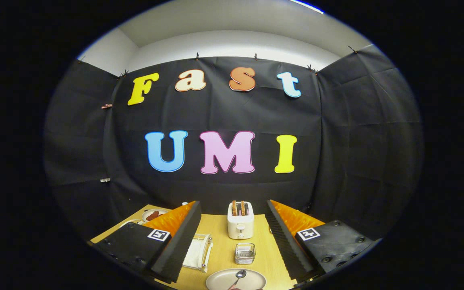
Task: Take the plate from the dish rack, then take the spoon from the basket and place it into the plate.
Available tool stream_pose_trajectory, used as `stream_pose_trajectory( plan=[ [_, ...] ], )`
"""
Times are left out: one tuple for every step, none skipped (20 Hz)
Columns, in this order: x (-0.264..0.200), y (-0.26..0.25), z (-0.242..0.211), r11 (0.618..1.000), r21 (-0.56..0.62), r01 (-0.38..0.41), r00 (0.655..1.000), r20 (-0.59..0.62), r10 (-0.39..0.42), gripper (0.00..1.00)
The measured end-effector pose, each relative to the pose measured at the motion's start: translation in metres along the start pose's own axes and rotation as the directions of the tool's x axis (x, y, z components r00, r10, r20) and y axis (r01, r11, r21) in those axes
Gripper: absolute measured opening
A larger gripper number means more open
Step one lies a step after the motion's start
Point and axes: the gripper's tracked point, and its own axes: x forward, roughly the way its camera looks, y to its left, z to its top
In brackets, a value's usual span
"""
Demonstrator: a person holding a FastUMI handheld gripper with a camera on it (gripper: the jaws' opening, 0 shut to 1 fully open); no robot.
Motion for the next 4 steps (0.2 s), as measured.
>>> stream_pose_trajectory(
  plan=[
    [0.000, 0.002, -0.002, 1.000, 0.001, 0.006, 1.000, -0.005, -0.006, 0.98],
    [-0.001, 0.004, -0.006, 1.000, 0.003, 0.014, 1.000, -0.010, -0.014, 0.99],
    [-0.002, 0.005, -0.010, 1.000, 0.006, 0.024, 1.000, -0.016, -0.024, 0.98],
    [-0.003, 0.006, -0.012, 0.999, 0.009, 0.032, 0.999, -0.015, -0.032, 0.98]
  ],
)
